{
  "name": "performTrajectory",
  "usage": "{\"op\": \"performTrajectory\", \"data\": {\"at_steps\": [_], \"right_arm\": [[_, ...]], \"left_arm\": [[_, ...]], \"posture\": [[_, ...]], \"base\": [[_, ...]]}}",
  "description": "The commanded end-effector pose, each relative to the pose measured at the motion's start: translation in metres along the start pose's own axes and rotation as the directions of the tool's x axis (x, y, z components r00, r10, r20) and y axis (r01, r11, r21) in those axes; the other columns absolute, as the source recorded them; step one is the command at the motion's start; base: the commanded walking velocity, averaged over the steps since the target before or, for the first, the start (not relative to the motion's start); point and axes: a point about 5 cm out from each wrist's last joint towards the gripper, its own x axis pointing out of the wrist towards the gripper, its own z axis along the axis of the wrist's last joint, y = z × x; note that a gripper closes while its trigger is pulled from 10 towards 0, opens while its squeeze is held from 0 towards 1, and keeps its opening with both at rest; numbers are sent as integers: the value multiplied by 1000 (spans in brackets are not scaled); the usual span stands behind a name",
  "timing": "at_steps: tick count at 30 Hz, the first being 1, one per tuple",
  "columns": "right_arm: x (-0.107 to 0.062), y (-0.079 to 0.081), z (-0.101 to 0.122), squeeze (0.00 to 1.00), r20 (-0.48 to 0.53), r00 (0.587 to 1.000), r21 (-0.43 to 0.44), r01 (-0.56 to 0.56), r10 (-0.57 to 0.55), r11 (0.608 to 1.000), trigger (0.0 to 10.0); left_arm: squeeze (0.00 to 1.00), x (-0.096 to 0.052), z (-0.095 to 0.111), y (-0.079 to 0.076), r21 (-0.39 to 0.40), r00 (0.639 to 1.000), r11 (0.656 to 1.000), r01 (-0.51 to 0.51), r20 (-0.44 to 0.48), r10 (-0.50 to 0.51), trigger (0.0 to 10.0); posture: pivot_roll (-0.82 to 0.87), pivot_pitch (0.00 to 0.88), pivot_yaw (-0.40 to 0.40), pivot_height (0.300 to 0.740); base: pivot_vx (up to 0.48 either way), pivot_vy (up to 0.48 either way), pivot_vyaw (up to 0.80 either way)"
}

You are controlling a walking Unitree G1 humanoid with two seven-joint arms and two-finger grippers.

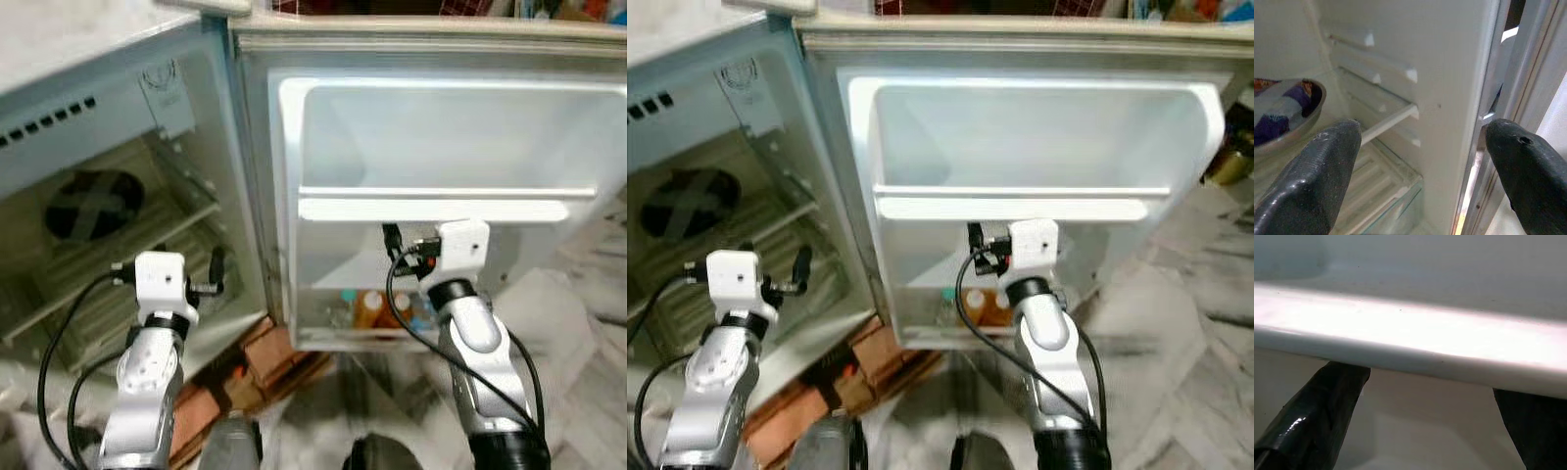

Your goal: Restocking fridge

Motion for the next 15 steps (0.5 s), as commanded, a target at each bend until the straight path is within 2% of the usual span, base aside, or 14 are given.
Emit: {"op": "performTrajectory", "data": {"at_steps": [1, 7, 15], "right_arm": [[1, -1, 3, 0, 5, 1000, 1, -6, 6, 1000, 10000], [-4, 6, -7, 0, -62, 996, 41, -54, 57, 998, 10000], [-6, 7, -9, 0, -77, 995, 45, -67, 70, 997, 10000]], "left_arm": [[0, -1, -4, -1, 7, 1000, 1000, -5, -18, 5, 10000], [0, -1, -7, -5, 16, 999, 1000, 0, -44, 1, 10000], [0, -2, -9, -4, 21, 999, 1000, -3, -50, 4, 10000]], "posture": [[30, 66, -38, 740], [25, 74, -40, 740], [24, 83, -41, 740]], "base": [[0, 0, 0], [0, -391, 0], [0, -480, 0]]}}
